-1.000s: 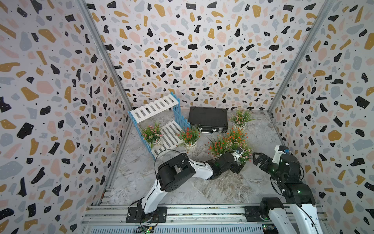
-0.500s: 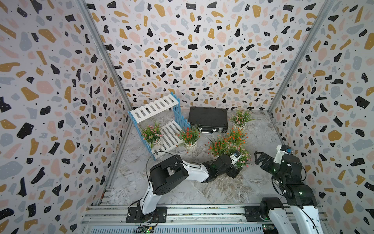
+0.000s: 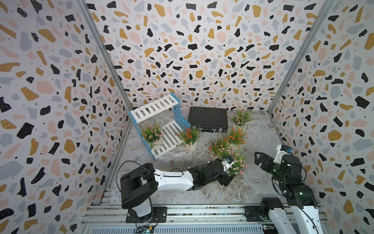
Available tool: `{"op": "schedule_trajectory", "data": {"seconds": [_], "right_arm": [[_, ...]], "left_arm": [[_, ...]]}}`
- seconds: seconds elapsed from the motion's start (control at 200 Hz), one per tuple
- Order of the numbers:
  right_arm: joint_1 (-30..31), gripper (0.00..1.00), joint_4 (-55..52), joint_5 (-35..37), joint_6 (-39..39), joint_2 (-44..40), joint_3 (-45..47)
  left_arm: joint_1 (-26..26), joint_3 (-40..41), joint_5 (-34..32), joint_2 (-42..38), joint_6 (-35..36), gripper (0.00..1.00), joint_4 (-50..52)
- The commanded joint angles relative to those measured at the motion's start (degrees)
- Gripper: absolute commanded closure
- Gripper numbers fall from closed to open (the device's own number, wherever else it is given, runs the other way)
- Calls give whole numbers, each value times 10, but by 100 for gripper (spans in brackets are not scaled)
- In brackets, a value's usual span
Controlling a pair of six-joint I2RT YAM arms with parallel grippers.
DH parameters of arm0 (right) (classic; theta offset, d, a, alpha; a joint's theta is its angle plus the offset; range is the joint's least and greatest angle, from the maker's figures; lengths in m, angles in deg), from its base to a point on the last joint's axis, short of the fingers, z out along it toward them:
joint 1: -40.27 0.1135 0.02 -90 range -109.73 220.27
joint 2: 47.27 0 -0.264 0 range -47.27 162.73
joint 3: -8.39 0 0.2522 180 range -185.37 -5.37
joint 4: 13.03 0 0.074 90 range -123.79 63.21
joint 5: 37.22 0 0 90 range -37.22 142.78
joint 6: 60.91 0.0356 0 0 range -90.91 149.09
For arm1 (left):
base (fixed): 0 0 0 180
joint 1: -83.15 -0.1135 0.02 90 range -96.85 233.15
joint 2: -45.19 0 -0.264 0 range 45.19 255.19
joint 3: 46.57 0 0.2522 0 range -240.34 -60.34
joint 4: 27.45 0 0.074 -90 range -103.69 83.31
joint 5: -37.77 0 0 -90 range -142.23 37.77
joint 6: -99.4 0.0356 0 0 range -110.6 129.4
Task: Place the baby's breath potted plants on the rack by color
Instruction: Pick up the baby's breath potted plant from the center of the board, then place the baby's breath potted plant on the rack.
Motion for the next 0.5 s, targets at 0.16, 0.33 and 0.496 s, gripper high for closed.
{"op": "schedule_trajectory", "data": {"seconds": [0.16, 0.33, 0.496], "right_arm": [[-2, 1, -5, -4, -10, 0, -22], [-2, 2, 10, -22, -16, 12, -14], [-2, 2, 26, -42, -21, 24, -4]], "left_arm": [[6, 15, -80, -162, -47, 15, 100], [-8, -12, -153, -244, -67, 15, 239], [-69, -10, -177, -320, -85, 15, 307]]}}
